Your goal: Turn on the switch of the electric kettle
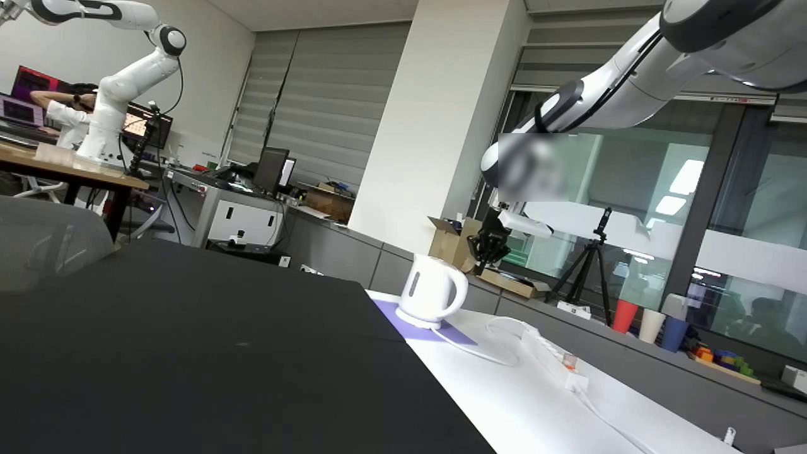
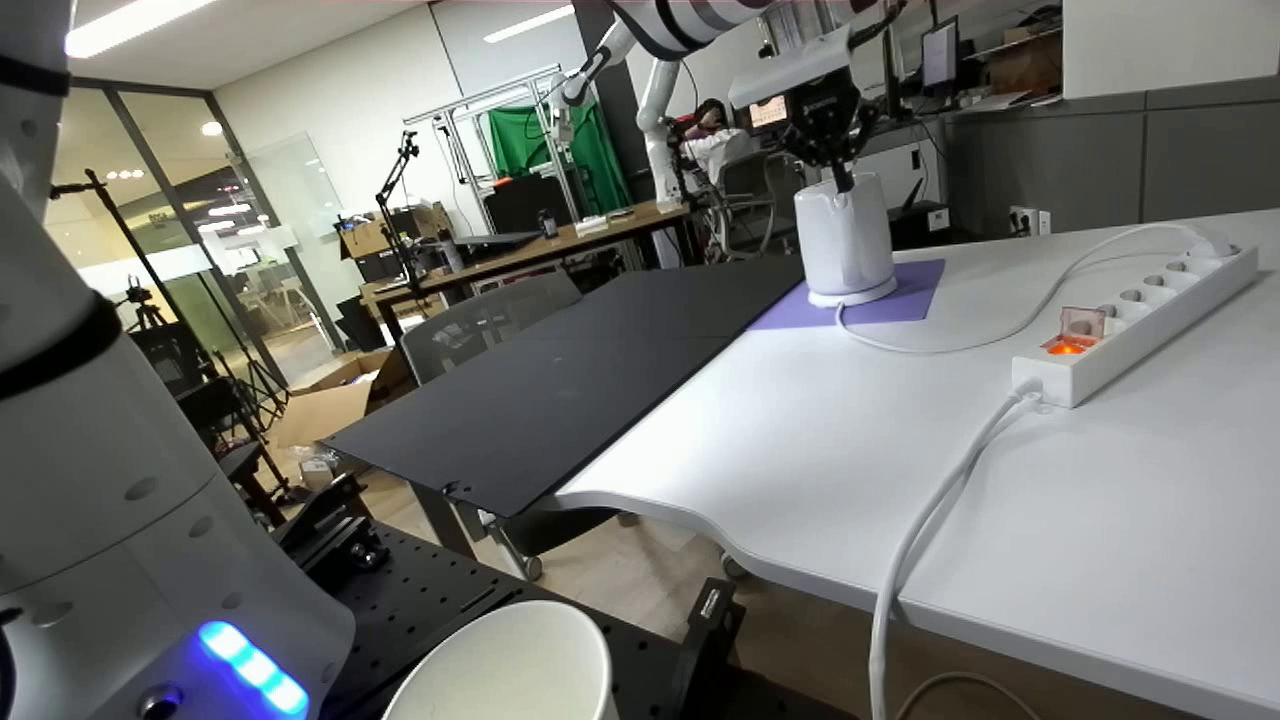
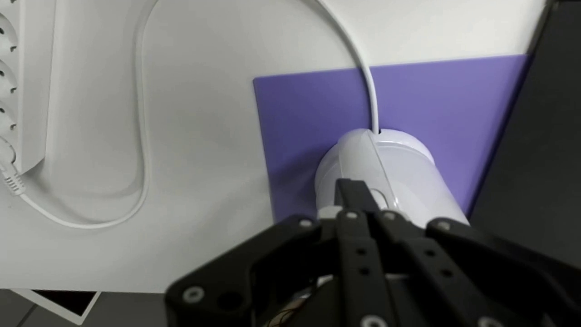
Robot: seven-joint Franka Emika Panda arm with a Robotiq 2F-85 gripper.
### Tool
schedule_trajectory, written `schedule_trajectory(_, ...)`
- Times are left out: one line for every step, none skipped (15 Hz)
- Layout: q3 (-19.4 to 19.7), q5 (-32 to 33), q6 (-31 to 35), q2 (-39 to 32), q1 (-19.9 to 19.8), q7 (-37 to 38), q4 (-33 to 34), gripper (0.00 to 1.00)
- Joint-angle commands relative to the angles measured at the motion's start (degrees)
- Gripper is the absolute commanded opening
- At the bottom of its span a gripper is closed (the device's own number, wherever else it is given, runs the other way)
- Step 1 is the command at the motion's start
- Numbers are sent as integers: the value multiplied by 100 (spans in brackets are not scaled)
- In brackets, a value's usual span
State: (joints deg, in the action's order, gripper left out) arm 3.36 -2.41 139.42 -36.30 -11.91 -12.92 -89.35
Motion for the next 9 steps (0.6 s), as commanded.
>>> schedule_trajectory(-141,-122,28,-105,-119,-72,184,0)
schedule_trajectory(-155,-127,35,-112,-125,-75,181,0)
schedule_trajectory(-169,-131,38,-120,-132,-80,181,0)
schedule_trajectory(-176,-139,42,-128,-138,-87,183,0)
schedule_trajectory(-187,-166,44,-141,-148,-102,189,0)
schedule_trajectory(-192,-188,38,-152,-154,-113,194,0)
schedule_trajectory(-195,-192,48,-161,-158,-122,193,0)
schedule_trajectory(-203,-197,53,-171,-166,-131,194,0)
schedule_trajectory(-215,-200,57,-181,-178,-141,197,0)
